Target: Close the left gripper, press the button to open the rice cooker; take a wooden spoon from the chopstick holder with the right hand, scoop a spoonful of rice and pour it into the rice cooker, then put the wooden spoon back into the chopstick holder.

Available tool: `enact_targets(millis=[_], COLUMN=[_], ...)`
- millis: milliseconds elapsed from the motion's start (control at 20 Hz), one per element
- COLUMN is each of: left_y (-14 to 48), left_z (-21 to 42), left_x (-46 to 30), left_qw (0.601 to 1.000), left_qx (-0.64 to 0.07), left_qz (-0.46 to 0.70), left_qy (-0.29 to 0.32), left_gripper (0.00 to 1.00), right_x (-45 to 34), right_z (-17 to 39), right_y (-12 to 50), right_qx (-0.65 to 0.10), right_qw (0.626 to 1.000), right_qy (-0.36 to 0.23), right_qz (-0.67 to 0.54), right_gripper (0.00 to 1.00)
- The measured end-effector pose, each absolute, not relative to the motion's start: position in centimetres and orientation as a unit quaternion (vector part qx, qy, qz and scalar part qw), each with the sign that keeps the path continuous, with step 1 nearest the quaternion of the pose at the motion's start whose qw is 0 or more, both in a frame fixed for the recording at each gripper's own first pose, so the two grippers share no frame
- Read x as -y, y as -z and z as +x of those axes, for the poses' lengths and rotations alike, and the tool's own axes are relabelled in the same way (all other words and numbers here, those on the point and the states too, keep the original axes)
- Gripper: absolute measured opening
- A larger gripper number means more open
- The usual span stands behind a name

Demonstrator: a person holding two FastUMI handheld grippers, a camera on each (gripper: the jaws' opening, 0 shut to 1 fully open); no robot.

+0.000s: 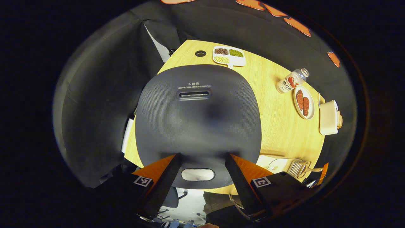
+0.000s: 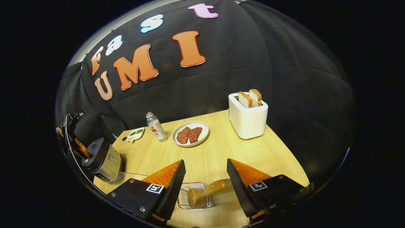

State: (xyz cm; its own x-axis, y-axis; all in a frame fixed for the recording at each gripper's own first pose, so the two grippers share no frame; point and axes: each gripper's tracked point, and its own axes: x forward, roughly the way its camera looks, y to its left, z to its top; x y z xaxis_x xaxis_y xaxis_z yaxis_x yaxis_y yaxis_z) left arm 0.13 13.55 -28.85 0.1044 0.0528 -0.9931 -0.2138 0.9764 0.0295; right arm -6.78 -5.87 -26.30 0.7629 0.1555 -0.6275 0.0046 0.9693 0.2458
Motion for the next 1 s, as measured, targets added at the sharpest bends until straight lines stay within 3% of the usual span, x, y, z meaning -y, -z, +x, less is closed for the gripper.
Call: enact_targets(millis=[250,800,1000], left_y=[28.3,27.0,25.2], left_z=[-0.5,0.5,0.6], left_x=[-13.4,-13.3,-12.5], left_qw=[0.786,0.905,0.929], left_qx=[-0.61,-0.406,-0.347], left_qz=[-0.05,-0.034,-0.029], left_qy=[-0.09,-0.119,-0.125], left_gripper=[1.0,1.0,0.99], right_x=[5.4,0.0,-2.0], right_z=[-6.2,-3.9,-3.1], right_y=[25.3,21.3,20.5], right_qx=[-0.335,-0.291,-0.28], right_qw=[0.934,0.946,0.947], right_qy=[-0.05,-0.114,-0.133], right_qz=[0.113,0.091,0.08], right_gripper=[0.83,0.83,0.83])
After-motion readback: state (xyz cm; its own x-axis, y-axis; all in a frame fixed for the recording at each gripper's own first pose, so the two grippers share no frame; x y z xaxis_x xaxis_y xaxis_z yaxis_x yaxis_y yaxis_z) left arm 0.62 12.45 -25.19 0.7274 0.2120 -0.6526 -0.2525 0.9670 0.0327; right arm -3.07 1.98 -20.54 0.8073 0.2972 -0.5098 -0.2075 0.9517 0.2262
